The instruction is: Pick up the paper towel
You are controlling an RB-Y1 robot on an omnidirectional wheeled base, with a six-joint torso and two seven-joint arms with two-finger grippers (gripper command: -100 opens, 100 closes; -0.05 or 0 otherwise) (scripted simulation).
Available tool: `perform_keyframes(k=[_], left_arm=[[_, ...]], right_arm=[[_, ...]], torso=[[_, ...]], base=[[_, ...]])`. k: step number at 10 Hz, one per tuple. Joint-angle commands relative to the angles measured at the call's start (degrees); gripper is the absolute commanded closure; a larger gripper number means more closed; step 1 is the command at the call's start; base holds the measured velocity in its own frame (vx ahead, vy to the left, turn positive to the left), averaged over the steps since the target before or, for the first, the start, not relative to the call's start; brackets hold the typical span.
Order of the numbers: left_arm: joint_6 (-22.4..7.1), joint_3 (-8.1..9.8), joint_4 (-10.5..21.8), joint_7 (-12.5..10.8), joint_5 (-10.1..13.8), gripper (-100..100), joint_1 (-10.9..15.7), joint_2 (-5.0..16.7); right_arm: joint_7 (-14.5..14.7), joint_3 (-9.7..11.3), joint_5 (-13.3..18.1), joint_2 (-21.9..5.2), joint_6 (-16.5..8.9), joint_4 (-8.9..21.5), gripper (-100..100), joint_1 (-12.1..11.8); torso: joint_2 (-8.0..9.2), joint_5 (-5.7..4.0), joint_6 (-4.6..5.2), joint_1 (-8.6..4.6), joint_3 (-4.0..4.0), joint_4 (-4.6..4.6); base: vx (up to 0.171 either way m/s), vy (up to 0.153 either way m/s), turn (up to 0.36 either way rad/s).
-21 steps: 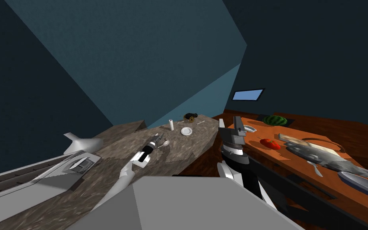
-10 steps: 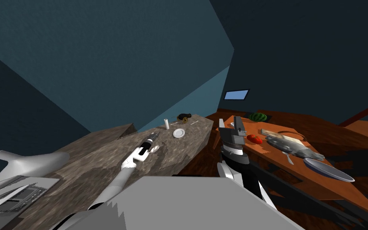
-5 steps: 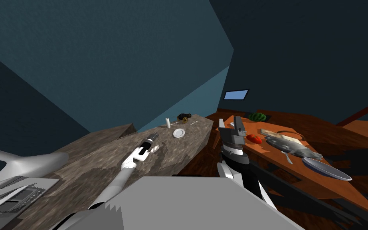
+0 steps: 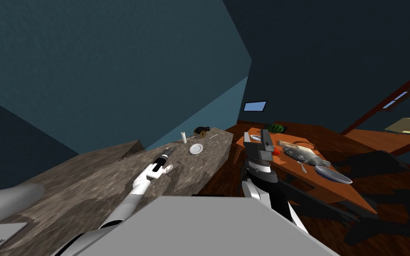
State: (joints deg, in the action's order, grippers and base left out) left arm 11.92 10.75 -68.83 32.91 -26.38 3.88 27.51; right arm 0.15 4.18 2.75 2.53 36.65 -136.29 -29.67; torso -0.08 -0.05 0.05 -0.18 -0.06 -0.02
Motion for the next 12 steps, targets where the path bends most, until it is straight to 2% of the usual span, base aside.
perform_keyframes(k=[1,12], left_arm=[[0.3,1.89,1.6,0.5,0.0,-100,0.4,0.4],[2.1,10.66,11.7,2.7,-0.3,-100,4.0,2.2]], right_arm=[[0.0,0.0,0.0,0.0,0.0,0.0,0,0.0],[0.0,0.0,0.0,0.0,0.0,0.0,0,0.0]], torso=[[0.0,0.0,0.0,0.0,0.0,0.0],[-0.02,0.01,-0.02,0.06,-0.01,-0.01]], base=[[0.029,-0.043,-0.175],[0.02,-0.018,-0.149]])
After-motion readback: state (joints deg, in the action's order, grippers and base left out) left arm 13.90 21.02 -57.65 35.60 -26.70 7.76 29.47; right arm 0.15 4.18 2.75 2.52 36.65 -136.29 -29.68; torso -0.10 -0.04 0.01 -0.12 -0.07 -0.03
